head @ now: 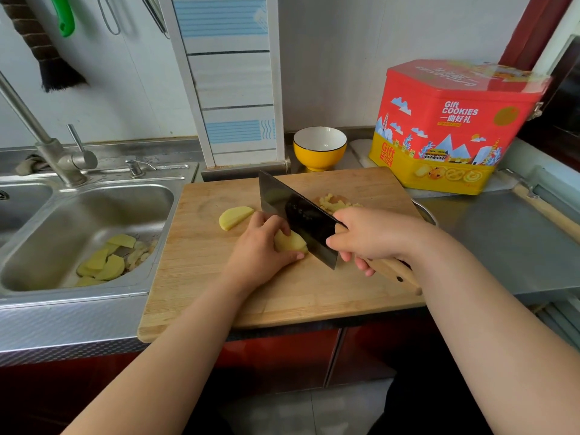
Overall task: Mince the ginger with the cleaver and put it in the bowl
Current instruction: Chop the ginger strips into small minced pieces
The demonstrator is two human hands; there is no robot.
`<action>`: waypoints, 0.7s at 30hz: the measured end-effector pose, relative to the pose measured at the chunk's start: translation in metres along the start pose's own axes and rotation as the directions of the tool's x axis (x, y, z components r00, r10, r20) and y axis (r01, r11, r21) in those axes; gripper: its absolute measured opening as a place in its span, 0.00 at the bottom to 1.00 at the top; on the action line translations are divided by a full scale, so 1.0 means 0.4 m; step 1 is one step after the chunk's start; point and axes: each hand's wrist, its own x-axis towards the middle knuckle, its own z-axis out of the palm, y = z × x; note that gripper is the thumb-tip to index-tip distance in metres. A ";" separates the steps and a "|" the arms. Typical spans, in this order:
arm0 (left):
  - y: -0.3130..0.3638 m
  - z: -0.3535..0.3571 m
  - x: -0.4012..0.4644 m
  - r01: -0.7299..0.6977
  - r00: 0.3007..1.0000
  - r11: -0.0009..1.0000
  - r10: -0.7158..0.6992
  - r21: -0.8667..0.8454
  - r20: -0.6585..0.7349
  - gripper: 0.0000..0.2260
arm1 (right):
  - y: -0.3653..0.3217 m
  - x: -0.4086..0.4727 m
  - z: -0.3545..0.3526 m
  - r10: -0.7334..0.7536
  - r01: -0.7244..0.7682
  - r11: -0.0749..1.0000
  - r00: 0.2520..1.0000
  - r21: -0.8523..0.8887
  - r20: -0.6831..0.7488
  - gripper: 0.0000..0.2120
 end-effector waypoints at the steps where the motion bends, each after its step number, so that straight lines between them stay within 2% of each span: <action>1: 0.001 -0.002 0.001 0.004 1.000 1.000 -0.004 -0.009 0.003 0.19 | 0.000 0.001 -0.001 0.002 -0.002 1.000 1.000 -0.005 0.008 0.12; 4: -0.001 -0.006 0.003 0.027 1.000 0.999 -0.026 -0.045 0.018 0.19 | -0.009 0.005 0.014 0.006 -0.006 0.999 1.000 -0.052 0.000 0.22; 7: 0.017 0.002 -0.005 0.055 0.998 0.998 -0.055 -0.035 0.004 0.20 | -0.013 0.013 0.023 -0.006 0.002 0.994 0.999 -0.106 -0.039 0.23; 11: 0.030 0.022 -0.019 0.007 0.998 1.000 -0.005 0.029 -0.060 0.19 | -0.014 0.013 0.013 0.024 -0.032 0.990 0.998 -0.137 -0.054 0.30; 16: 0.023 0.017 -0.009 -0.161 0.983 0.969 0.174 0.188 -0.056 0.20 | -0.014 0.019 0.026 0.092 -0.122 0.964 0.986 -0.234 -0.137 0.21; 21: 0.004 0.011 0.006 -0.228 0.974 0.967 0.227 0.118 0.023 0.19 | -0.009 0.026 0.031 0.116 -0.149 0.961 0.982 -0.232 -0.148 0.20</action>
